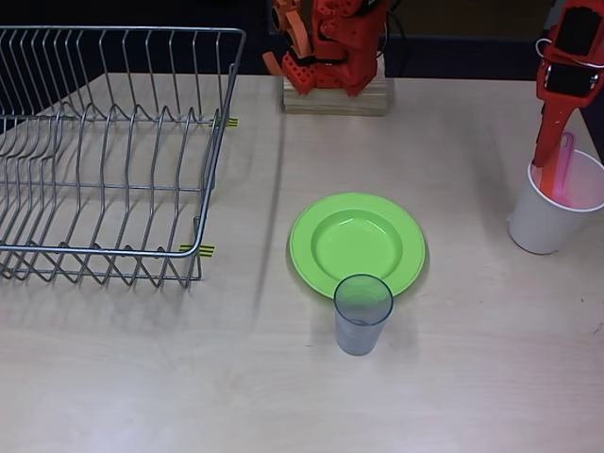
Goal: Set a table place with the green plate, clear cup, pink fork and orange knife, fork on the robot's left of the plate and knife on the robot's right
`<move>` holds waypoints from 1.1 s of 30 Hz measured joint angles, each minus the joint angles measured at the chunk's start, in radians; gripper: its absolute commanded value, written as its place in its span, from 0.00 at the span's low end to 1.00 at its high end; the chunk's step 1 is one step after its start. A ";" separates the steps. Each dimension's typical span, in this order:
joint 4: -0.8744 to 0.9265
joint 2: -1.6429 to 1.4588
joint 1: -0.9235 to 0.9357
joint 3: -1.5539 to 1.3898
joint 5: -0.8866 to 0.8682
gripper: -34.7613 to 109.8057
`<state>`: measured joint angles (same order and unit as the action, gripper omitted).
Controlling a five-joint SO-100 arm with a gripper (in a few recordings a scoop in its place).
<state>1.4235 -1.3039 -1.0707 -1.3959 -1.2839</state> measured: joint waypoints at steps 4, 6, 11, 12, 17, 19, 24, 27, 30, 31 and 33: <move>0.000 0.005 -0.002 0.018 0.009 0.44; -0.005 0.021 -0.002 0.034 0.015 0.44; 0.025 0.041 -0.002 0.066 0.032 0.45; 0.023 0.040 -0.002 0.069 0.035 0.45; 0.015 0.057 -0.002 0.098 0.054 0.45; 0.032 0.064 -0.002 0.115 0.054 0.45; 0.044 0.089 -0.008 0.143 0.058 0.45; 0.046 0.089 -0.014 0.153 0.055 0.44; 0.046 0.109 -0.025 0.167 0.072 0.43; 0.046 0.109 -0.025 0.170 0.074 0.43; 0.046 0.120 -0.020 0.186 0.086 0.43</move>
<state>1.4696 -1.1842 -1.0907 -1.2103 -1.1980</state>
